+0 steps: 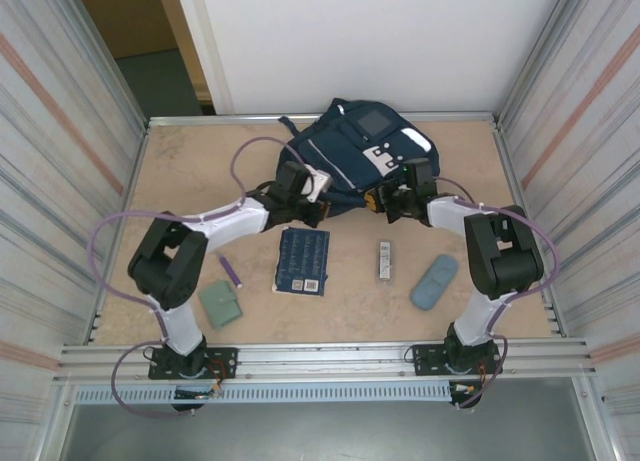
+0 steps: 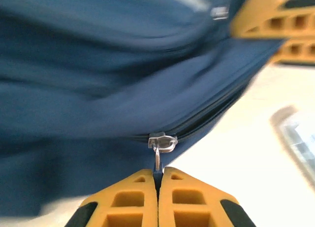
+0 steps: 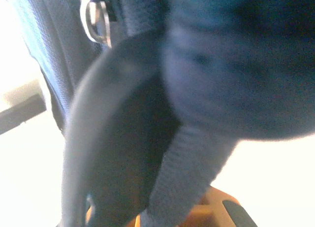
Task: Pack the student bag
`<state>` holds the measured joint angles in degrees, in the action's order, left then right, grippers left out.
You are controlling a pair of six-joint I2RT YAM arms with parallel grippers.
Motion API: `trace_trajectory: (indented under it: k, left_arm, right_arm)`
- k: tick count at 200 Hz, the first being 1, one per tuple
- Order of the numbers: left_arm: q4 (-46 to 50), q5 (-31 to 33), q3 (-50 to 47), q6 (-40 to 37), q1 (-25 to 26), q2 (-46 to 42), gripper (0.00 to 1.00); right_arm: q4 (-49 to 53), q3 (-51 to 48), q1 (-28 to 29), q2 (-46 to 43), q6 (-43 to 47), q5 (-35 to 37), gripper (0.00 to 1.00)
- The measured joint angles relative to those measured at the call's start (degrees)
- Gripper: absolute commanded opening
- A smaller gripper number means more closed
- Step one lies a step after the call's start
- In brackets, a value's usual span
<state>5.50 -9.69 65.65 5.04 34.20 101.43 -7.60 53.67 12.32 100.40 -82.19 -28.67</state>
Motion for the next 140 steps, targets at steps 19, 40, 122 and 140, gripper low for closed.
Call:
trace_trajectory:
  k: [19,40,122,140]
  left_arm:
    - [0.11,2.01,-0.52,-1.95,-3.13,-1.57,0.00]
    - [0.11,2.64,-0.52,-2.89,-4.02,-1.70,0.00]
    - [1.60,0.52,5.60,-0.74,5.79,-0.07,0.00]
    - [1.44,-0.52,7.30,-0.28,8.59,0.70,0.00]
  right_arm:
    - [1.38,-0.09,-4.59,0.00,2.23,-1.55,0.11]
    - [1.86,-0.07,-7.23,0.00,5.14,-3.13,0.37]
    - [21.81,5.35,-0.35,-9.01,7.89,4.46,0.70]
    - [26.58,5.42,3.32,-9.94,4.74,6.47,0.70]
